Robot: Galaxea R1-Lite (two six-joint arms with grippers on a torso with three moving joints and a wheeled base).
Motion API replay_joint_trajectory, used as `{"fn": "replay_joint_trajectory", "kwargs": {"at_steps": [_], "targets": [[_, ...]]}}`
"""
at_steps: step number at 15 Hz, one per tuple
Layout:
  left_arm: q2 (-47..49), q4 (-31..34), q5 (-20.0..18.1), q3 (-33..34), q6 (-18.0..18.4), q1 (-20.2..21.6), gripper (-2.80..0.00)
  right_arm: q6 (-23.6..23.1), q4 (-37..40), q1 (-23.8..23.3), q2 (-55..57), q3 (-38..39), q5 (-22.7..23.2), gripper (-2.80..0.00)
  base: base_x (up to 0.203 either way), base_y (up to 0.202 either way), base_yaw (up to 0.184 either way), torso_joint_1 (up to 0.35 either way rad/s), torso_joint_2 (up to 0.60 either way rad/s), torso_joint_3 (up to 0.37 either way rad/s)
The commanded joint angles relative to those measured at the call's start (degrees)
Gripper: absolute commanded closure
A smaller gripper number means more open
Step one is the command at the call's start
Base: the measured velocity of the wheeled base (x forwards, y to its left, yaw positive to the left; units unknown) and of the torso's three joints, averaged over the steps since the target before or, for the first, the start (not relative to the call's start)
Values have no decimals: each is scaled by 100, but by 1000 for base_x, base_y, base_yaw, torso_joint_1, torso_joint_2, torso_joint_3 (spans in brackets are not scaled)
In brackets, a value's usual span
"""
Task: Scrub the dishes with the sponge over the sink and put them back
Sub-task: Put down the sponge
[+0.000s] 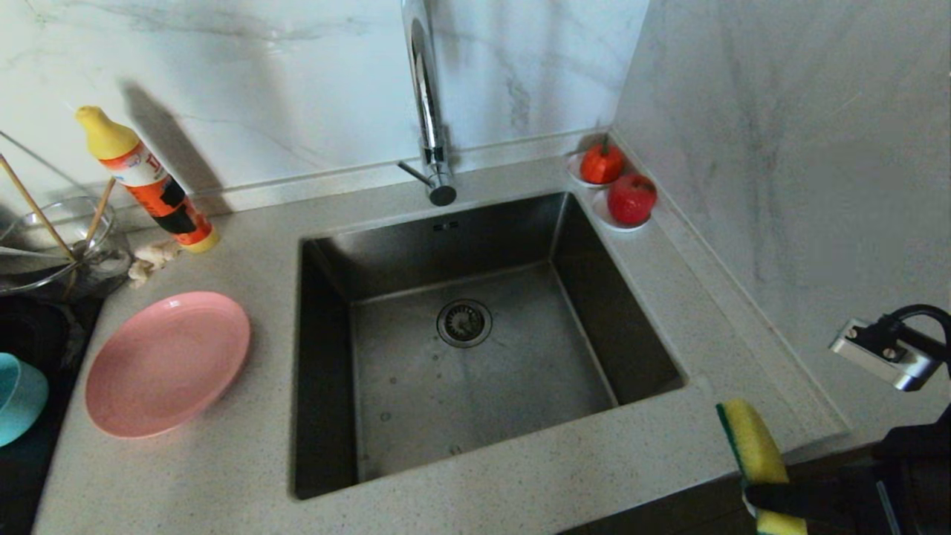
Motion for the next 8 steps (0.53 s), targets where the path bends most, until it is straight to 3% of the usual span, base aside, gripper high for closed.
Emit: {"fn": "replay_joint_trajectory", "kwargs": {"at_steps": [1, 4, 6, 8], "targets": [[-436, 9, 254, 533, -105, 68, 0, 17, -1, 0, 6, 49, 6, 0, 0, 0, 0, 0, 0, 0], [-363, 58, 138, 396, -107, 266, 0, 19, -9, 0, 15, 91, -3, 0, 0, 0, 0, 0, 0, 0], [-486, 54, 116, 772, -62, 608, 0, 22, -9, 0, -101, 119, 11, 0, 0, 0, 0, 0, 0, 0], [-1051, 31, 31, 1281, 154, 671, 0, 17, 2, 0, -208, 172, 11, 0, 0, 0, 0, 0, 0, 0]]}}
